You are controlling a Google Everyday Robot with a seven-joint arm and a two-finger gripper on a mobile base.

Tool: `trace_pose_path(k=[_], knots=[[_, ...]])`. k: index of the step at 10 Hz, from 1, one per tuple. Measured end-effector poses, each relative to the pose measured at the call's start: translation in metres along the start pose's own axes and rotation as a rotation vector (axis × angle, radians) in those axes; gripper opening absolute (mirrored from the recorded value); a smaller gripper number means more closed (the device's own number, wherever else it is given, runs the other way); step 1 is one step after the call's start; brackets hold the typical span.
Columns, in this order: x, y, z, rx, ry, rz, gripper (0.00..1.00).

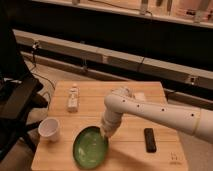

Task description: Drag the ceramic bowl in a circle

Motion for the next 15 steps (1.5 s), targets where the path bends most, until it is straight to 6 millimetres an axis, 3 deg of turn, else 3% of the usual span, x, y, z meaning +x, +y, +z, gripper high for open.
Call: trace_pose_path(k=[4, 8, 12, 15], knots=[[0.051, 0.018, -0.009, 0.007, 0.006, 0.012, 0.00], [0.049, 0.016, -0.010, 0.012, 0.027, 0.040, 0.00], [0.042, 0.055, -0.019, 0.040, 0.029, 0.090, 0.00], [0.048, 0.056, -0.020, 0.060, 0.038, 0.131, 0.00]])
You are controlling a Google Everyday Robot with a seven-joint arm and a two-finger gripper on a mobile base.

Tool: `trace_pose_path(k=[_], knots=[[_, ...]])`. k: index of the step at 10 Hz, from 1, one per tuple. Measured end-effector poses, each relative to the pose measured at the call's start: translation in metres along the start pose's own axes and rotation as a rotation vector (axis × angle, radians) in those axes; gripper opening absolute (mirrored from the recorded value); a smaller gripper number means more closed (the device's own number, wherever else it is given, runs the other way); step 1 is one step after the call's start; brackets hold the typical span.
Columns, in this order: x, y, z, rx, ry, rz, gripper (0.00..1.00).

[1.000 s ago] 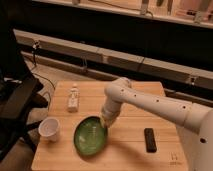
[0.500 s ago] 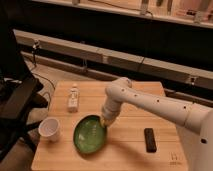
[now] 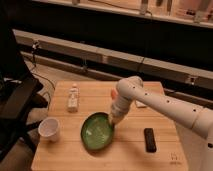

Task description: Drag the ceramic bowl in a circle

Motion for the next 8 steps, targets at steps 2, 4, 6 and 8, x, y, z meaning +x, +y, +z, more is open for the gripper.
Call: trace_pose_path(k=[2, 4, 6, 8], knots=[[0.005, 0.010, -0.004, 0.016, 0.013, 0.033, 0.00], [0.014, 0.021, -0.009, 0.027, 0.019, 0.055, 0.00], [0.015, 0.027, -0.010, 0.034, 0.019, 0.072, 0.00], [0.018, 0.036, -0.012, 0.046, 0.023, 0.100, 0.00]])
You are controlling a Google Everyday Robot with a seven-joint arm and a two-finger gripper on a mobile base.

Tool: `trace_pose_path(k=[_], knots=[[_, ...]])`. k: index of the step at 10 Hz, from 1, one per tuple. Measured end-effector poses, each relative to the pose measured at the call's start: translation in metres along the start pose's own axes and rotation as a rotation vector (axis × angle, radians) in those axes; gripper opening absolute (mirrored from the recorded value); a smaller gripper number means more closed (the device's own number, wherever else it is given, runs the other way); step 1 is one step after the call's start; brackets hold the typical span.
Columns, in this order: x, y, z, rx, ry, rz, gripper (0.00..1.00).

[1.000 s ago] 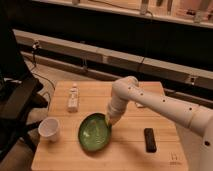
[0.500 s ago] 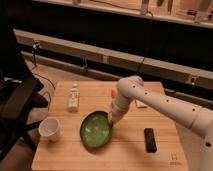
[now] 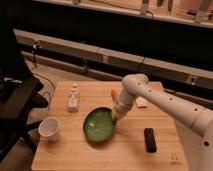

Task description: Drag the ceramic bowl in a circle

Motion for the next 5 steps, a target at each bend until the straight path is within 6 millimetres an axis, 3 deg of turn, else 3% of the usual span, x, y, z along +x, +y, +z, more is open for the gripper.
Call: trace_pose_path(k=[5], knots=[[0.002, 0.020, -0.006, 0.015, 0.003, 0.023, 0.00]])
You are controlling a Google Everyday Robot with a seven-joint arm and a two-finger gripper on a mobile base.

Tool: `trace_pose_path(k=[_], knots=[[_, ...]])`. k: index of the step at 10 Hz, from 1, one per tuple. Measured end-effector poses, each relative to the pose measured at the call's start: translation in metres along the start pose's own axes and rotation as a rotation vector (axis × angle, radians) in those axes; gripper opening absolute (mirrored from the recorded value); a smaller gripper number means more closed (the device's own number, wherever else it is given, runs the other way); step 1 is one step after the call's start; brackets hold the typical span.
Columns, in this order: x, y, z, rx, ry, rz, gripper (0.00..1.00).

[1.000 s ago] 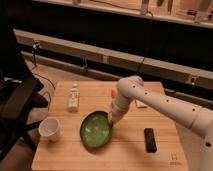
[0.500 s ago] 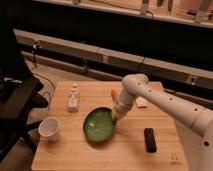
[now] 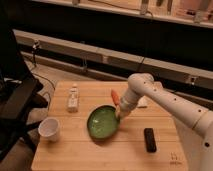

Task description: Drag the ceramic bowl in a circle

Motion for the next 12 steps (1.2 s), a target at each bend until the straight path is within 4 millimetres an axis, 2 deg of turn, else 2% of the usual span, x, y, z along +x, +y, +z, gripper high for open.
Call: trace_pose_path(k=[2, 12], knots=[[0.005, -0.001, 0.001, 0.007, 0.000, 0.006, 0.00], [0.002, 0.013, -0.003, 0.019, -0.022, 0.016, 0.00]])
